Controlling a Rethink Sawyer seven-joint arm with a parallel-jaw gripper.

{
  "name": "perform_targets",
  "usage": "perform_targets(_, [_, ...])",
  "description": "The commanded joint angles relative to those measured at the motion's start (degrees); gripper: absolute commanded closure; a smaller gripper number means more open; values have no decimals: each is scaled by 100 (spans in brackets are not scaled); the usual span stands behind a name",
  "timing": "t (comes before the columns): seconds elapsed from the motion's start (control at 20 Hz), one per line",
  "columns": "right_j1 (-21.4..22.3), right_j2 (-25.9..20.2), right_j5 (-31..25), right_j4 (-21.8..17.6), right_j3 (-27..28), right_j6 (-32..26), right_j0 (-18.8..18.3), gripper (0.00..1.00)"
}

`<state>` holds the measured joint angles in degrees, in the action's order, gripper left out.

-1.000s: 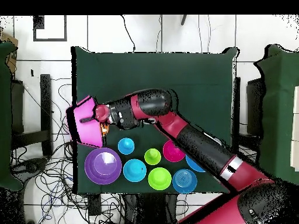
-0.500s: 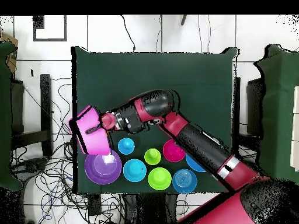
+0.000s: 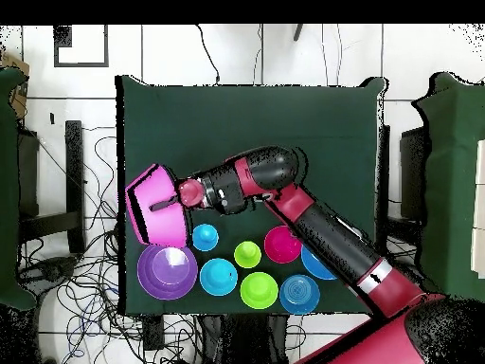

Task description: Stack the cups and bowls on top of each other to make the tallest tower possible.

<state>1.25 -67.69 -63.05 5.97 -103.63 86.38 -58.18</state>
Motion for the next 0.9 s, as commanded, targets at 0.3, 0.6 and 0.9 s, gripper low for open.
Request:
perform_targets(0.3, [-470, -433, 421, -289, 542, -1127, -8, 100])
perform_targets(0.6, [-675, -525, 83, -322, 620, -1278, -168, 100])
perform_targets(0.9, [-931, -701, 83, -399, 551, -1343, -388, 100])
